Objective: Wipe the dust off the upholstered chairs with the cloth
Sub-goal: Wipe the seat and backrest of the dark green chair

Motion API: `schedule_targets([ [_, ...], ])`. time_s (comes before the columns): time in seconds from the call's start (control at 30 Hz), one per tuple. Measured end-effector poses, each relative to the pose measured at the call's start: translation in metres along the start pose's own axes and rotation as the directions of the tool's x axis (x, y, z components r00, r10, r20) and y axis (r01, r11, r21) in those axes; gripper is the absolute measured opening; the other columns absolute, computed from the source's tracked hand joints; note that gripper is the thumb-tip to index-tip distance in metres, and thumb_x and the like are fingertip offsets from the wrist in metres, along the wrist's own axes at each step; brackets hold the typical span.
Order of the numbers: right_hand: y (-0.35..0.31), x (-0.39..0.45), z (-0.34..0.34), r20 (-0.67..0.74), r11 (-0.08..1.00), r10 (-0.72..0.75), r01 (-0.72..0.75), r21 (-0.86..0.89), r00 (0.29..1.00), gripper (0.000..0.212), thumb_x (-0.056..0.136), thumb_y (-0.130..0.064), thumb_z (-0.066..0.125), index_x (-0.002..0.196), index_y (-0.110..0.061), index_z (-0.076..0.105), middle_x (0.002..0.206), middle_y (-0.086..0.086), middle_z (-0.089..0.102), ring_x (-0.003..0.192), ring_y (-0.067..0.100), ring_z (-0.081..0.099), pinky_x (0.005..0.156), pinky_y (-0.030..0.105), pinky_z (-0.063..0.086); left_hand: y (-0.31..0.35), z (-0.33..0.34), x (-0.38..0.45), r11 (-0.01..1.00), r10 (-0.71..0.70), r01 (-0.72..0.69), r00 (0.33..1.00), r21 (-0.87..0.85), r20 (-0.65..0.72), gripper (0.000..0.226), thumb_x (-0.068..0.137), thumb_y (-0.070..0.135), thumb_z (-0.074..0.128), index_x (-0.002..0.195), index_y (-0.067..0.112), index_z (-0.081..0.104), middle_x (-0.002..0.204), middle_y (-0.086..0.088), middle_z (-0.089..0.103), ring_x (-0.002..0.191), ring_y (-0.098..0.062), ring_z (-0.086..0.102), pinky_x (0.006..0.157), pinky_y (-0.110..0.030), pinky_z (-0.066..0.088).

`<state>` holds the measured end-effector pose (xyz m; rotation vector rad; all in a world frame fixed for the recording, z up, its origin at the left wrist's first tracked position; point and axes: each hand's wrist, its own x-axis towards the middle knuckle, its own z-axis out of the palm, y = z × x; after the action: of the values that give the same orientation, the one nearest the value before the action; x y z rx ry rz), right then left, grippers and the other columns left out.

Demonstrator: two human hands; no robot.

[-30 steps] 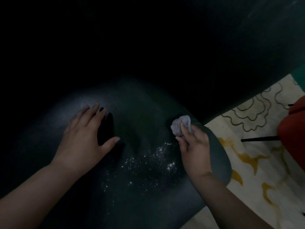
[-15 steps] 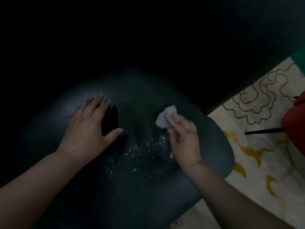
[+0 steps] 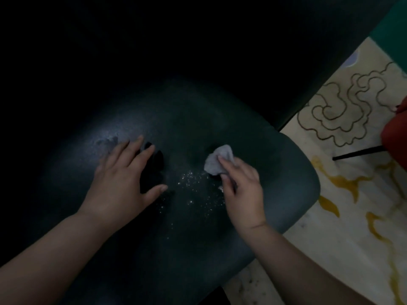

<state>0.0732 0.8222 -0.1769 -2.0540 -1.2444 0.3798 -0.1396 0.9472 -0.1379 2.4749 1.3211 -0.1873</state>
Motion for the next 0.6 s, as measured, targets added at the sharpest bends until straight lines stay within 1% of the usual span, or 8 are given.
schedule_targets([
  [0.07,0.014,0.008,-0.02,-0.091,0.999,0.017,-0.022,-0.048,0.996,0.047,0.086,0.0,0.06,0.128,-0.022,0.057,0.12,-0.003,0.055,0.109,0.009,0.045,0.098,0.026,0.037,-0.002,0.0,-0.003,1.0,-0.013,0.013,1.0,-0.007,-0.008,0.096,0.068,0.078,0.033,0.149,0.026,0.027,0.158,0.001,0.016,0.146,-0.022,0.008,0.117,-0.048,0.014],
  [0.17,0.048,0.013,-0.051,-0.193,0.954,0.203,-0.238,-0.183,0.96,0.041,0.09,-0.004,0.056,0.129,-0.016,0.058,0.122,0.01,0.06,0.111,0.027,0.052,0.102,0.043,0.04,-0.017,-0.002,-0.009,0.998,-0.056,0.055,0.998,0.032,0.021,0.105,0.06,0.083,0.037,0.149,0.029,0.026,0.159,-0.001,0.015,0.145,-0.026,0.009,0.114,-0.054,0.018],
  [0.2,0.05,0.008,-0.051,-0.192,0.946,0.232,-0.267,-0.183,0.954,0.04,0.09,-0.002,0.056,0.128,-0.012,0.059,0.122,0.013,0.06,0.111,0.032,0.053,0.104,0.043,0.038,-0.023,-0.002,-0.012,0.996,-0.069,0.067,0.997,0.056,0.036,0.109,0.057,0.085,0.039,0.149,0.03,0.024,0.159,-0.002,0.013,0.145,-0.028,0.009,0.111,-0.057,0.02],
  [0.3,0.021,-0.013,-0.016,-0.157,0.964,0.213,-0.233,-0.129,0.964,0.042,0.085,0.005,0.059,0.123,-0.011,0.063,0.122,0.014,0.06,0.111,0.032,0.052,0.103,0.025,0.03,-0.037,0.001,-0.02,0.991,-0.106,0.1,0.992,0.087,0.071,0.118,0.047,0.089,0.045,0.149,0.035,0.022,0.16,-0.001,0.007,0.144,-0.031,0.008,0.106,-0.063,0.023],
  [0.4,-0.022,-0.027,0.02,-0.092,0.986,0.164,-0.164,0.015,0.982,0.044,0.084,0.004,0.061,0.123,-0.016,0.063,0.124,0.009,0.06,0.11,0.025,0.05,0.101,0.032,0.037,-0.045,0.005,-0.033,0.987,-0.146,0.142,0.987,0.068,0.061,0.121,0.042,0.09,0.046,0.148,0.038,0.02,0.159,-0.001,0.009,0.143,-0.032,0.01,0.104,-0.065,0.027],
  [0.47,-0.025,-0.023,0.016,-0.112,0.991,0.131,-0.128,0.033,0.985,0.043,0.086,0.002,0.061,0.124,-0.017,0.062,0.124,0.01,0.059,0.109,0.025,0.05,0.1,0.032,0.039,-0.051,0.008,-0.042,0.981,-0.19,0.188,0.98,0.035,0.06,0.123,0.04,0.09,0.047,0.148,0.041,0.013,0.16,0.0,0.005,0.143,-0.031,0.008,0.105,-0.065,0.027],
  [0.57,0.009,-0.015,-0.016,-0.248,0.949,0.245,-0.284,-0.134,0.937,0.041,0.088,-0.004,0.058,0.127,-0.016,0.06,0.125,0.016,0.057,0.111,0.035,0.051,0.1,0.031,0.034,-0.056,0.012,-0.053,0.974,-0.228,0.229,0.97,-0.001,0.089,0.127,0.036,0.09,0.049,0.148,0.043,0.008,0.16,0.002,0.001,0.144,-0.031,0.004,0.105,-0.065,0.027],
  [0.6,0.016,-0.016,-0.024,-0.272,0.93,0.296,-0.342,-0.138,0.916,0.041,0.089,-0.004,0.057,0.129,-0.015,0.058,0.125,0.018,0.055,0.111,0.037,0.05,0.101,0.034,0.035,-0.057,0.014,-0.056,0.972,-0.235,0.236,0.966,0.002,0.103,0.128,0.036,0.089,0.05,0.147,0.044,0.006,0.159,0.003,-0.001,0.144,-0.03,0.003,0.106,-0.065,0.026],
])
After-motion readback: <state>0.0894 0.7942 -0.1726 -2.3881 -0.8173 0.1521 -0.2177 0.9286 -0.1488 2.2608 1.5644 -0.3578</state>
